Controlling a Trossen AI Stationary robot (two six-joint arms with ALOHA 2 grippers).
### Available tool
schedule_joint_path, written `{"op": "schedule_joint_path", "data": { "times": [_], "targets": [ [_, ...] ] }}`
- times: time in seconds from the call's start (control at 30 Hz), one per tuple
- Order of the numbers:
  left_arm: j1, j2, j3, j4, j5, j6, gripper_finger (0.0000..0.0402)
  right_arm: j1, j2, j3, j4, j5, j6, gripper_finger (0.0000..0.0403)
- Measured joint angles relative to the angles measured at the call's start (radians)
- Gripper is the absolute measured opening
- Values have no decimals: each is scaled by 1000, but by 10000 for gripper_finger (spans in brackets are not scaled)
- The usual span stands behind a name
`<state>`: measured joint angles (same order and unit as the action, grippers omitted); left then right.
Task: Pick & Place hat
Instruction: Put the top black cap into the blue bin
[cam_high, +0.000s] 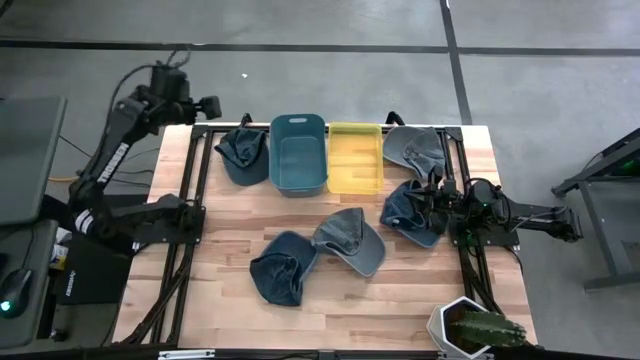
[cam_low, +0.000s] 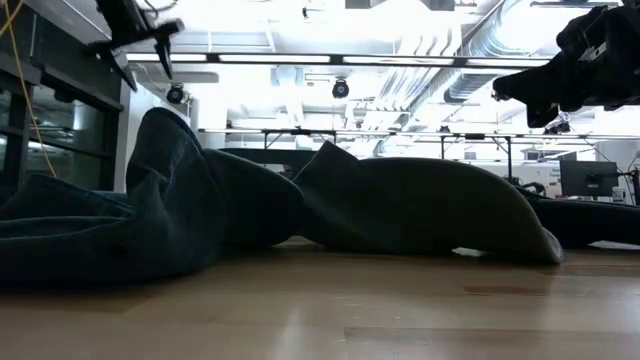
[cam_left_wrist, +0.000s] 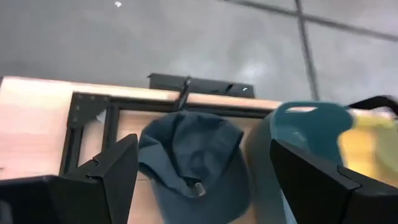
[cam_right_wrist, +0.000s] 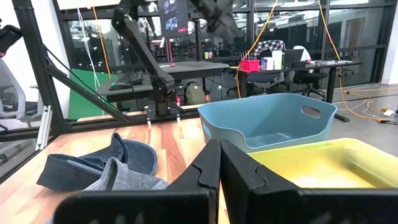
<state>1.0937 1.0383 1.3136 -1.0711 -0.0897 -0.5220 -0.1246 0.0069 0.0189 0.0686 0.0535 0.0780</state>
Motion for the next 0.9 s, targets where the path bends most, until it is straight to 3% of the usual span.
{"op": "schedule_joint_path", "data": {
  "times": [0.23, 0.47, 0.57, 0.77, 0.9],
  "targets": [
    [-2, 91, 54, -101, 72, -111, 307, 0, 6, 0, 0, 6, 0, 7],
    [-2, 195, -17, -110, 93, -228, 307, 0, 6, 0, 0, 4, 0, 8],
    [-1, 273, -38, -108, 67, -283, 307, 0, 6, 0, -2, 4, 0, 9],
    [-58, 400, -38, -122, -98, -431, 307, 0, 6, 0, -4, 3, 0, 5],
    [-70, 491, -38, -115, -89, -464, 307, 0, 7, 0, -4, 3, 0, 7]
  ]
}}
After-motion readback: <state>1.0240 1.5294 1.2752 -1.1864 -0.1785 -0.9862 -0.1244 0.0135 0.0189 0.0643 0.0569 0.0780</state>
